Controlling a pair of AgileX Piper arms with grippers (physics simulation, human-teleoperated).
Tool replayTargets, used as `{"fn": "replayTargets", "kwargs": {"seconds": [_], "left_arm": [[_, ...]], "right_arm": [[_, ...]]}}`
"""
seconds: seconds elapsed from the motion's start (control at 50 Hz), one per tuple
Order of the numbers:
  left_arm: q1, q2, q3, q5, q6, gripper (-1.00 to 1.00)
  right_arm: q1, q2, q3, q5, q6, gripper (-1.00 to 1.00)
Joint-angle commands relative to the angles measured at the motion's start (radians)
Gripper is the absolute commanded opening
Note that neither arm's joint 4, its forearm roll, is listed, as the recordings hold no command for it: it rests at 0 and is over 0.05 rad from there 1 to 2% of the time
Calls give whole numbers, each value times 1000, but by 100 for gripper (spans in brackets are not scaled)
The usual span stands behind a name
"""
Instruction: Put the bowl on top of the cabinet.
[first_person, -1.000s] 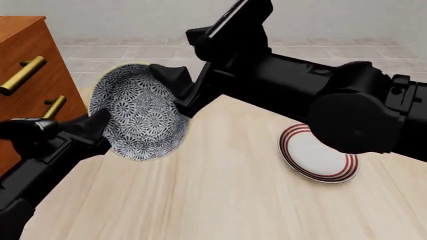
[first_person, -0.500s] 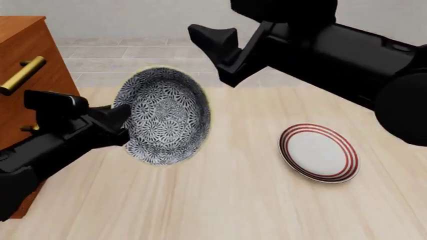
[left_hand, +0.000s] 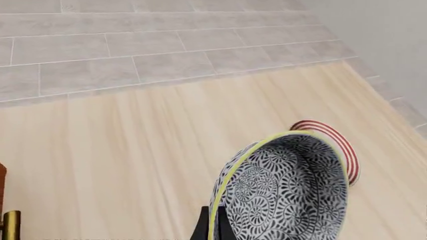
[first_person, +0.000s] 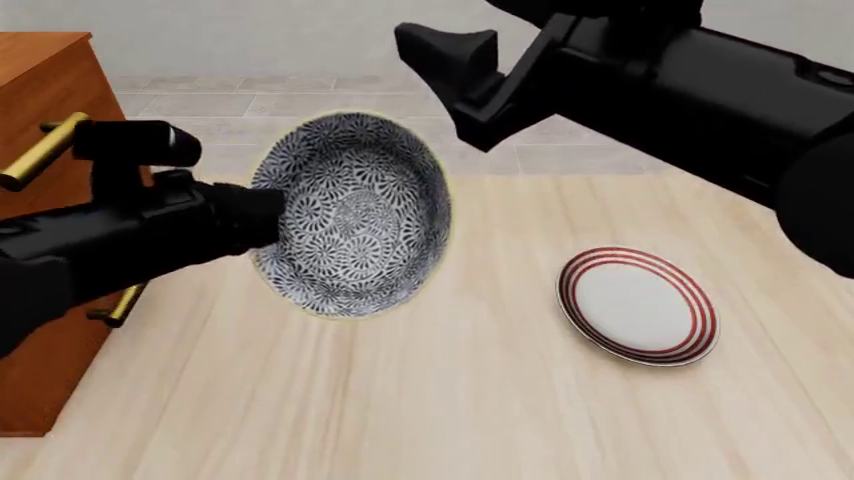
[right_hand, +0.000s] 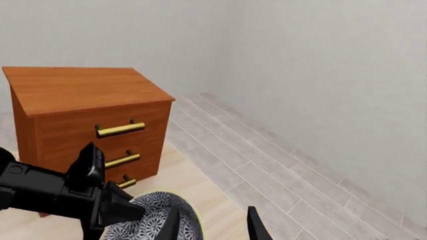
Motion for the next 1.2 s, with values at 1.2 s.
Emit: {"fn": "replayTargets", "kwargs": {"seconds": [1.2], "left_arm": [[252, -113, -623, 557, 123, -100]], "right_arm": [[4, -16, -8, 9, 14, 100]]}}
